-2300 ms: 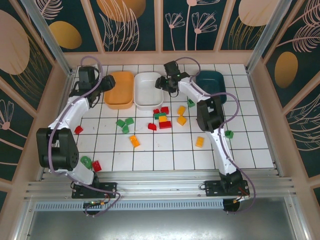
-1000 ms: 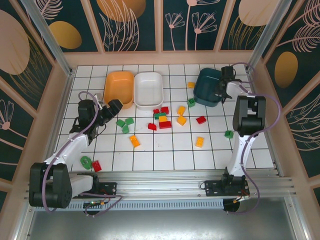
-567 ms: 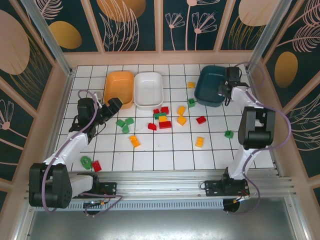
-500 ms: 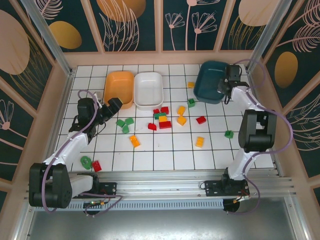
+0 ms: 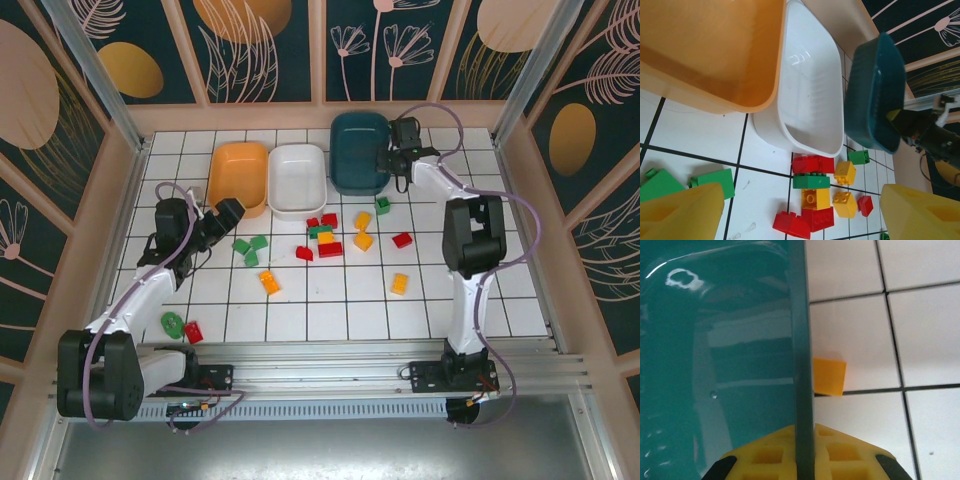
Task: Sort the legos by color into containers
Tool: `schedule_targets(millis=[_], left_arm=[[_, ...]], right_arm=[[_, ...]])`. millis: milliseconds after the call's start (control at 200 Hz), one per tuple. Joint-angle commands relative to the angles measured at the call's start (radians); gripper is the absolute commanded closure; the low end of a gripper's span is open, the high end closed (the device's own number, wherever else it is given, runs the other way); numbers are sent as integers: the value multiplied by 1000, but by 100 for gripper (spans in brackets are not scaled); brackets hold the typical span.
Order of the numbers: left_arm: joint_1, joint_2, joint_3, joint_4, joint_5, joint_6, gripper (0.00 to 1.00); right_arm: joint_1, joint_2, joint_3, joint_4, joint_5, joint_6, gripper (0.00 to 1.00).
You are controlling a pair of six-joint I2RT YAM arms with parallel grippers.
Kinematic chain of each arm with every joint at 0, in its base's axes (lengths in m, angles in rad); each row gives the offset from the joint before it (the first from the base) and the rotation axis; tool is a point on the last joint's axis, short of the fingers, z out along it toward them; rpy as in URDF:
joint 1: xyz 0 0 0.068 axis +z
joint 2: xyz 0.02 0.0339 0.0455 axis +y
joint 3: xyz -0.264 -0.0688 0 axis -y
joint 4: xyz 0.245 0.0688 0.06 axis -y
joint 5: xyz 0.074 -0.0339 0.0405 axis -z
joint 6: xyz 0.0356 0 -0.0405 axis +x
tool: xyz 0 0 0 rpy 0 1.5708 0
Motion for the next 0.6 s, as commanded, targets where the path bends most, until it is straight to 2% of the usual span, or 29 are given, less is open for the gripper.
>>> schedule_targets(millis=[0,365,596], left_arm=[[-6,-16,-21,-17,-7,17,18],[-6,29,0,24,13,3,18],[-6,42,-1,20,13,10,18]], right_arm=[[-1,11,32,-18,-83,19,97],[1,70,44,-35,-145,24,93],[4,105,65,-39,-140,40,94]])
